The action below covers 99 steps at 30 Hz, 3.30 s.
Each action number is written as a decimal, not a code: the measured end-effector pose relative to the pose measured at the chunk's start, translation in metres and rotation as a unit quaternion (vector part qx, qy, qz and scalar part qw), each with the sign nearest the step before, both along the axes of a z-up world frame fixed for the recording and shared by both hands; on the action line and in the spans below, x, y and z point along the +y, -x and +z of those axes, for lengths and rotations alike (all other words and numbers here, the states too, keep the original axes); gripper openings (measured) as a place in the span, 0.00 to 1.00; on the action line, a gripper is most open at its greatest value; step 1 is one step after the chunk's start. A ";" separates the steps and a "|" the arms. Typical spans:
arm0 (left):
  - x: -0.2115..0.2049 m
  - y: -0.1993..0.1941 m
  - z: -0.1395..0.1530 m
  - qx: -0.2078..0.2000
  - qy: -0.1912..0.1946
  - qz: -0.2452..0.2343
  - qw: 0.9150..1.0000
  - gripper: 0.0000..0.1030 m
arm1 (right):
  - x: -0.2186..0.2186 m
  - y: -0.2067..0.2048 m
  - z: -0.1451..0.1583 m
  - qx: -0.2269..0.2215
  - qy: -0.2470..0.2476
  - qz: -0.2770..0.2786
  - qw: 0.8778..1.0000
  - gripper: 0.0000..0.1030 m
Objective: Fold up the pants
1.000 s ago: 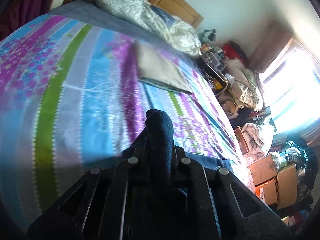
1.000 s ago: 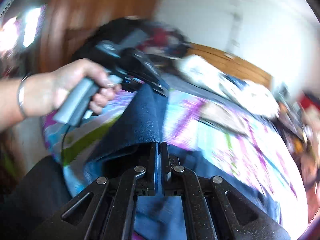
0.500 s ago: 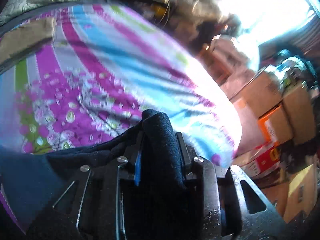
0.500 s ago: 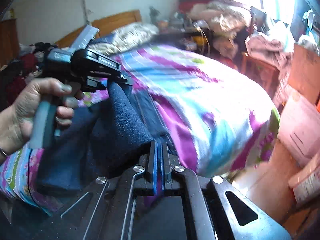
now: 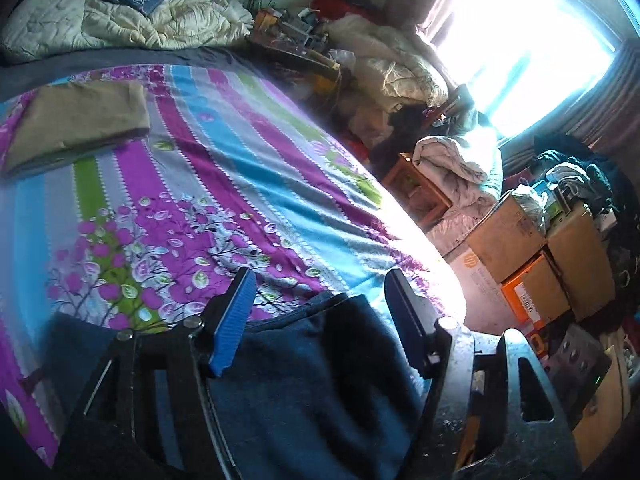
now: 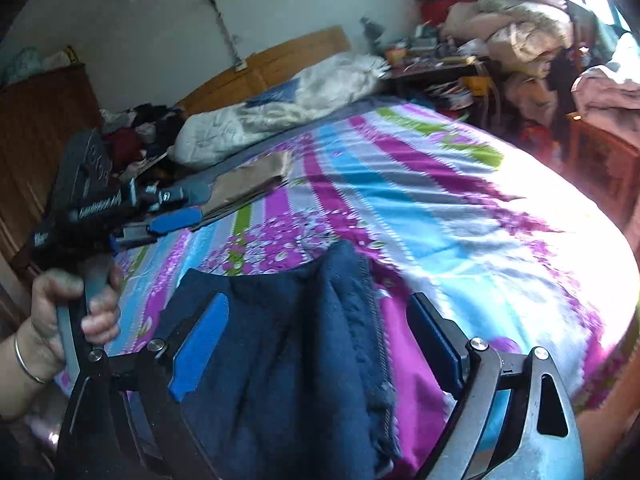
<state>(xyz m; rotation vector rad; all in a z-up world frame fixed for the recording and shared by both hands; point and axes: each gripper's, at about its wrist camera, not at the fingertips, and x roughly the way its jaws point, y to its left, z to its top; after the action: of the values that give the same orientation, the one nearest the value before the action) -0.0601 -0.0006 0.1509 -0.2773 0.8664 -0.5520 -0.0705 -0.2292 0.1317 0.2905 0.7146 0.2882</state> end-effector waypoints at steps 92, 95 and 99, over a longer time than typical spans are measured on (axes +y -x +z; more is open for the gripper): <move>0.114 0.038 -0.151 0.109 0.099 0.062 0.987 0.14 | -0.036 -0.051 -0.126 0.108 -0.221 0.165 0.955 0.53; 0.121 0.050 -0.117 0.070 0.119 0.041 0.990 0.13 | -0.016 -0.047 -0.104 0.093 -0.209 0.180 0.957 0.53; 0.157 0.065 -0.081 0.049 0.134 0.048 0.989 0.13 | 0.039 -0.050 -0.076 0.080 -0.204 0.232 0.948 0.53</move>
<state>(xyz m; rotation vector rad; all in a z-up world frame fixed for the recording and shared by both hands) -0.1255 0.1565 0.0701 -0.5919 0.8700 -0.5684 -0.0210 -0.1900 0.0555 0.5437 0.8779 0.8753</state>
